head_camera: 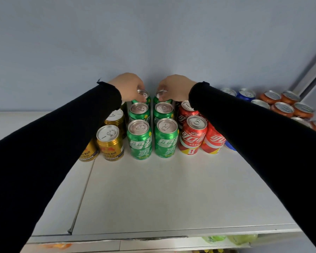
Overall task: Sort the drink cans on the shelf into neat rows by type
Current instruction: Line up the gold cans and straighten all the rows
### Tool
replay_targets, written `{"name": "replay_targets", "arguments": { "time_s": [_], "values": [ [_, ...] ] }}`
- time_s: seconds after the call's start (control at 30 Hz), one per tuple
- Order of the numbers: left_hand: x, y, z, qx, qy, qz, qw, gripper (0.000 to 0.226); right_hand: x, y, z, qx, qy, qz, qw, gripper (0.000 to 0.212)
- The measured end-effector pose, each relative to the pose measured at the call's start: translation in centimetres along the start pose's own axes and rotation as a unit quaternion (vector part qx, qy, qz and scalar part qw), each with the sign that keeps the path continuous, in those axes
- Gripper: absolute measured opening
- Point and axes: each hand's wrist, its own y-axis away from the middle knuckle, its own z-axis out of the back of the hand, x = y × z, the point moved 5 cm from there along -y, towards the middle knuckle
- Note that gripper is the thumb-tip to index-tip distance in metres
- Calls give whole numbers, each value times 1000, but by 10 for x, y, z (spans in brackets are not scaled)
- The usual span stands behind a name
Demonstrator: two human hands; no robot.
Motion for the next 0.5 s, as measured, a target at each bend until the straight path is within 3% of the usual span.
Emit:
{"name": "replay_targets", "arguments": {
  "time_s": [0.2,0.3,0.4,0.5],
  "values": [
    [-4,2,3,31,13,14,999,58,-11,11,-2,-20,-54,-2,998,54],
    [-21,14,15,-16,21,17,1000,70,-35,46,15,-104,-147,-8,984,53],
    [-62,36,24,-89,79,-44,992,62,-67,98,25,-182,-192,-18,964,43],
    [-120,60,16,-87,79,-129,985,57,-88,150,16,-168,-199,-22,965,36]
  ]
}}
